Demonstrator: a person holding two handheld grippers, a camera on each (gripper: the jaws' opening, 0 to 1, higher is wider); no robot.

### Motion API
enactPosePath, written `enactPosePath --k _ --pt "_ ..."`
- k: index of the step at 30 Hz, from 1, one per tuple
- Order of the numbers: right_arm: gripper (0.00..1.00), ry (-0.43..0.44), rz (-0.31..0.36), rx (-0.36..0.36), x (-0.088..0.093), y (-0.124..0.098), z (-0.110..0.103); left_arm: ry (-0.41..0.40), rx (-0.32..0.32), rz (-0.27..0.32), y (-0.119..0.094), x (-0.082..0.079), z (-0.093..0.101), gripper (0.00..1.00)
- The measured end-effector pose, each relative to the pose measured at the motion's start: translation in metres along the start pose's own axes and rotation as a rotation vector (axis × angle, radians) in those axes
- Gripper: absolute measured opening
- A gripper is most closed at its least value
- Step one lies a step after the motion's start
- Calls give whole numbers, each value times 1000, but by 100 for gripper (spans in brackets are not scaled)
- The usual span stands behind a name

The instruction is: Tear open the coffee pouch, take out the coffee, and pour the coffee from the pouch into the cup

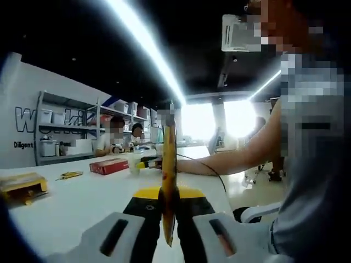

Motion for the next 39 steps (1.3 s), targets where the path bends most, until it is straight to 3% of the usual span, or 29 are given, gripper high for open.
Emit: enactPosePath --k 3,8,11,18,29,34,39 --pt "58 10 5 -11 -1 4 0 14 -3 1 -1 0 0 11" --pt "54 27 18 -21 -3 1 -1 -4 21 92 -8 -11 2 11" --pt "53 33 23 -19 -4 1 -1 -22 19 107 -9 -12 0 11" --pt "53 16 19 -43 -3 6 -3 -3 14 79 -6 -9 2 11" --pt "44 35 27 -67 -4 4 -4 -3 -5 57 -4 -6 -1 11" --pt "44 67 28 -112 -7 2 -14 11 -9 34 -3 -4 1 11" --pt "44 64 42 -204 -12 1 -40 8 -14 40 -5 -5 0 11"
Point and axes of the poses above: the point that each gripper's makers call its tool centre point, and the gripper's own axes: y roughly forward along the fingers, z roughly to its right, x roughly out of its underside, the point moved 6 cm from there along -y, roughly backward along the fingers, and after that the axes turned 11 degrees about x, right-handed, at the moved point
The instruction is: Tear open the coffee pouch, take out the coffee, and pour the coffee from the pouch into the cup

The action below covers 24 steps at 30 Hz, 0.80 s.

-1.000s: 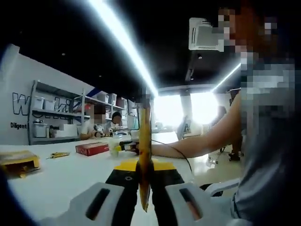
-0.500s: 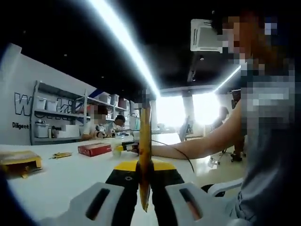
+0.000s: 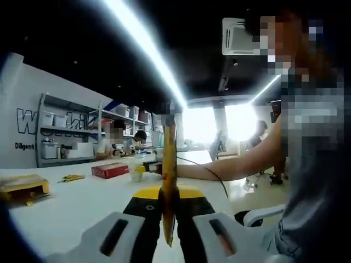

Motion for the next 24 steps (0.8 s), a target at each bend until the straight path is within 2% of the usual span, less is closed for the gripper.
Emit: enactPosePath --k 3,8,11,18,24 --pt "44 0 7 -38 -3 2 -19 -2 1 -5 1 1 0 11" --pt "43 58 59 -155 -15 9 -62 5 2 -9 0 1 2 11" --pt "43 84 73 -248 -20 16 -91 1 3 -3 -1 0 1 11" --pt "43 56 79 -452 -27 27 -164 -5 2 -11 -1 2 1 11" --pt "43 51 82 -609 -32 26 -224 0 0 -9 -1 1 1 11"
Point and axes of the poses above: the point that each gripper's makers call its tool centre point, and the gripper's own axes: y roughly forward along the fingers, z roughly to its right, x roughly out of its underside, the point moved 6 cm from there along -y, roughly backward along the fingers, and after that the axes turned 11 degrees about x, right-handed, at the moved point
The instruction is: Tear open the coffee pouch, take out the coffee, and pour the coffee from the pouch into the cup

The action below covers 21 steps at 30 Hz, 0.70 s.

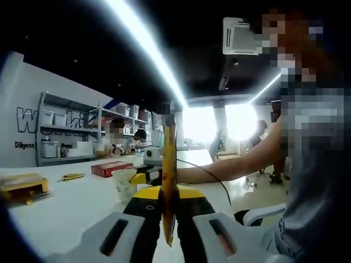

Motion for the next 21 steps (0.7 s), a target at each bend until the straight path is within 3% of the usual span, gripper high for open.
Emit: enactPosePath --k 4,13,21 --pt "43 5 2 -124 -1 17 -36 2 -12 -6 0 1 -2 11" --pt "43 -41 -46 -251 6 34 -83 -16 -21 -2 0 2 -5 11" --pt "43 -34 -42 -334 5 39 -112 -14 -27 -9 1 3 -5 11"
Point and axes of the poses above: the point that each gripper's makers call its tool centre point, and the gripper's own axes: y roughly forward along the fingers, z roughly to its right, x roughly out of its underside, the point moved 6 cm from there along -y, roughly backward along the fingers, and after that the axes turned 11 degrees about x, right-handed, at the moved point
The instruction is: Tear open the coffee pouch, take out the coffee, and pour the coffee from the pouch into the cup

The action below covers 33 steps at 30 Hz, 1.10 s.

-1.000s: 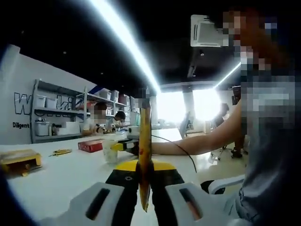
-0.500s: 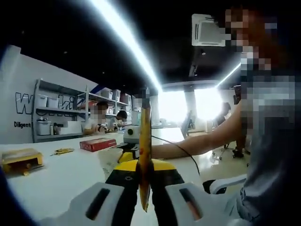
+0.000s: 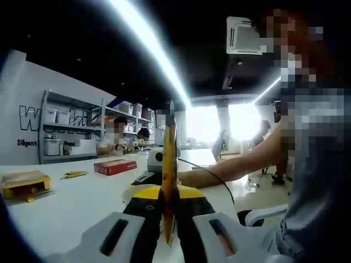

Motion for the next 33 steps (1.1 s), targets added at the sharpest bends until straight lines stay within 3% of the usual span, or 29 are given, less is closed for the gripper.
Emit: enactPosePath --k 5,11,13,16,21,23,25,29,33 --pt "44 -47 -1 -53 1 7 -19 18 -18 7 -1 -2 -1 11" --pt "46 -52 5 -43 1 4 -16 10 -25 8 -1 -1 -2 11" --pt "51 -56 -2 -43 2 4 -16 7 -23 8 -1 -1 -2 11" --pt "60 -22 7 -49 0 3 -13 2 -22 10 -1 -1 -3 11" --pt "63 99 88 -34 -12 -6 -1 -12 -22 14 -1 -1 -4 11" --pt "63 146 130 -30 -19 -11 4 -36 -41 55 -4 -8 -8 11" --pt "64 144 127 -32 -20 -14 5 -85 -44 107 -6 -16 -11 11" --pt "64 148 136 -23 -29 -15 0 -67 -74 100 -8 -30 -13 11" --pt "53 119 130 -6 -41 -14 -7 -53 -81 117 0 -44 -13 11"
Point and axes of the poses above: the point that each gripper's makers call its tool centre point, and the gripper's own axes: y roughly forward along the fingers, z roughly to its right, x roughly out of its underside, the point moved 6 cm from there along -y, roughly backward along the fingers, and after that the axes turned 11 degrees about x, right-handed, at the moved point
